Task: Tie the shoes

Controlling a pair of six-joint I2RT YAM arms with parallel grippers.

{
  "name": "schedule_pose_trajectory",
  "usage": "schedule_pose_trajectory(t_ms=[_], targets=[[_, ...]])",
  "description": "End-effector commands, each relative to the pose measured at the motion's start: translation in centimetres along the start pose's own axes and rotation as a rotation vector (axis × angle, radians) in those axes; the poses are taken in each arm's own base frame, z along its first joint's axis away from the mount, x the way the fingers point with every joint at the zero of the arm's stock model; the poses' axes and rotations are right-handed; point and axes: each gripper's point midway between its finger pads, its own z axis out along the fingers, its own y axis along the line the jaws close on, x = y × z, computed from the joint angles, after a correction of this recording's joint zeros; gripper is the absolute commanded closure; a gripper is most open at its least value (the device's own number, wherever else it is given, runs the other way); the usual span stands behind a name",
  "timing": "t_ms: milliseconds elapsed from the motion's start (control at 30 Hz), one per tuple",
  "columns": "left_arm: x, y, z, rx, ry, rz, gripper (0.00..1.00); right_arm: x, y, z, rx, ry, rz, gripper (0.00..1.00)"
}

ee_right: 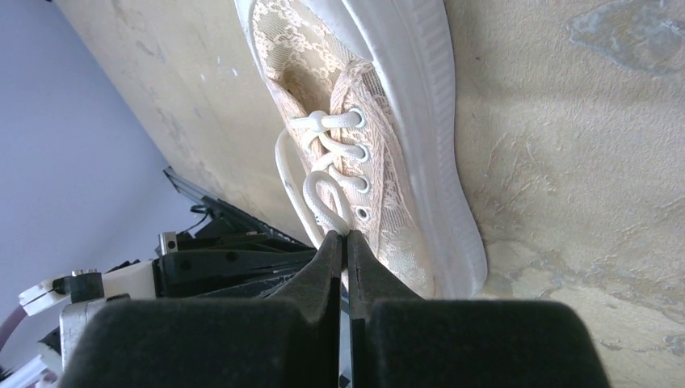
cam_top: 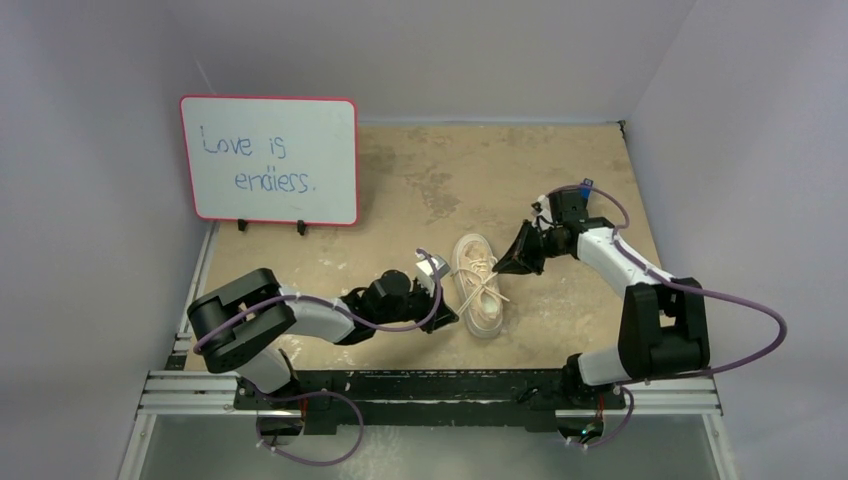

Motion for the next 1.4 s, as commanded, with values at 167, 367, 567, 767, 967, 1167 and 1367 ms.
schedule_pose_trajectory(t_ms=[167, 367, 567, 767, 967, 1167, 1367], targets=[[5.2, 0.7, -1.6, -0.008, 0.135, -0.057, 1.0, -4.2, 0.0, 0.0, -0.083, -0.129, -0.052, 1.0], [3.6, 0.4, -1.7, -0.019, 0.11, -0.016, 1.0, -4.0, 1.1, -1.0, -0.121, -0.129, -0.141, 1.0], [-4.1, -0.2, -3.4, -0.141, -0.067, 0.065, 0.41, -2.9, 0.7, -4.7, 0.006, -0.101, -0.315, 0.45], [-14.1, -2.1, -11.0, -0.282, -0.384, 0.04, 0.33, -4.1, 3.3, -14.4, 0.178, -0.386, -0.474, 0.01], [-29.7, -7.8, -22.6, -0.459, -0.684, 0.133, 0.3, -2.8, 10.9, -29.0, 0.129, -0.853, -0.645, 0.01], [-36.8, -11.3, -29.7, -0.545, -0.797, 0.163, 0.35, 1.0, 14.5, -38.0, 0.085, -1.09, -0.701, 0.01], [-38.4, -12.3, -35.0, -0.59, -0.897, 0.192, 0.33, 4.6, 18.1, -44.8, -0.051, -1.276, -0.703, 0.01]])
